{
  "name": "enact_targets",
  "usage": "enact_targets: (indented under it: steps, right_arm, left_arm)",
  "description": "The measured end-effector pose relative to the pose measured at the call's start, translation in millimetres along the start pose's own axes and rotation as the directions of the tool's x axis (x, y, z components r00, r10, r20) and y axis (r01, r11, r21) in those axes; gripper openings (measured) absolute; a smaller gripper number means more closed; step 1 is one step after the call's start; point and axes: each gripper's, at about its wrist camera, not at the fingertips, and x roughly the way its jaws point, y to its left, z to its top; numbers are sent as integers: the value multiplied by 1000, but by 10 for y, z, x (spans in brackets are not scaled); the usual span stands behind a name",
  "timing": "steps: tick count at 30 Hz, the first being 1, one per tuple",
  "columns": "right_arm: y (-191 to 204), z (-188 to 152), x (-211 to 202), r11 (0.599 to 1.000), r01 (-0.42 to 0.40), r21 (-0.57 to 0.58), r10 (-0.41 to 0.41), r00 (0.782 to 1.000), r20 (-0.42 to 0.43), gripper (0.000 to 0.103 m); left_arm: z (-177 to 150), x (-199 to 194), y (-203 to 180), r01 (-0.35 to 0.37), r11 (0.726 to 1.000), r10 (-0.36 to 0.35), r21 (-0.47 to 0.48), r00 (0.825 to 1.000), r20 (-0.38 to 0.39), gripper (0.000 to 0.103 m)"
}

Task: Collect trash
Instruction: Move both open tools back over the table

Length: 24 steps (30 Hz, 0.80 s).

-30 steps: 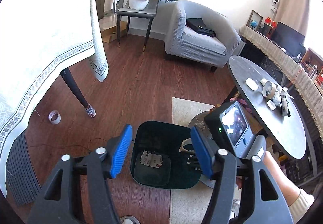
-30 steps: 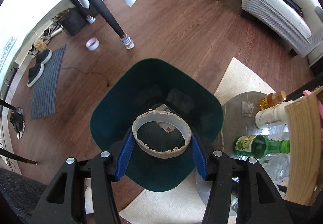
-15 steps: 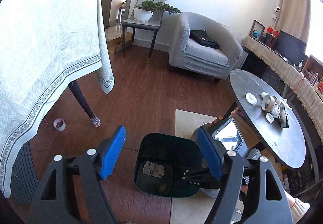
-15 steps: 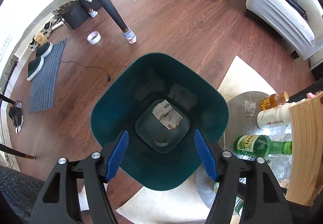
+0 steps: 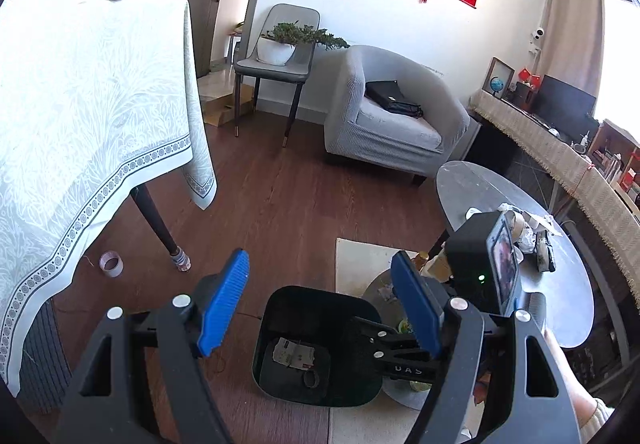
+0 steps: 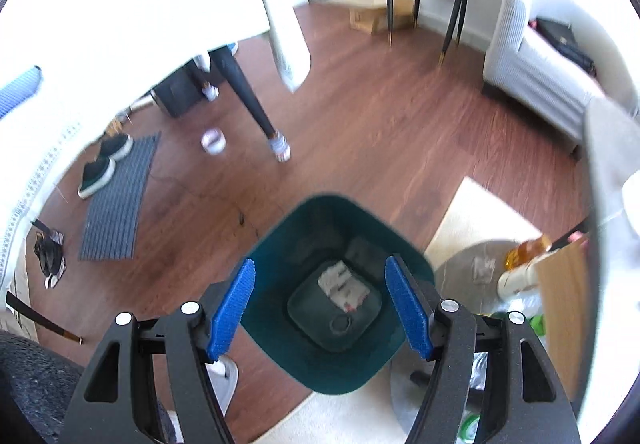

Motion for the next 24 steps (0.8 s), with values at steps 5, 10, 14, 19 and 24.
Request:
enact_targets:
  steps: [5, 10, 14, 19, 24]
  right_arm:
    - [-85, 51, -350, 1000, 27, 2, -27, 996, 86, 69]
    - [-228, 42, -622, 998, 54, 20, -56, 988, 141, 69]
    - [-374, -15, -788, 996, 77, 40, -83, 982, 171, 69]
    - [-589, -133, -988, 992, 105, 67, -116, 975, 189, 69]
    - [-849, -247, -1162, 985, 138, 106, -158, 966, 206, 69]
  left_arm:
    - [30, -58, -183, 36, 999, -37, 37, 999, 37, 76]
    - [24, -31, -372, 64, 997, -67, 52, 997, 49, 75]
    - [7, 29, -512, 83, 995, -85, 56, 995, 42, 75]
    - [-24, 101, -676, 106, 991, -109, 83, 994, 31, 75]
    - [-62, 221, -820, 136, 987, -138, 84, 990, 15, 74]
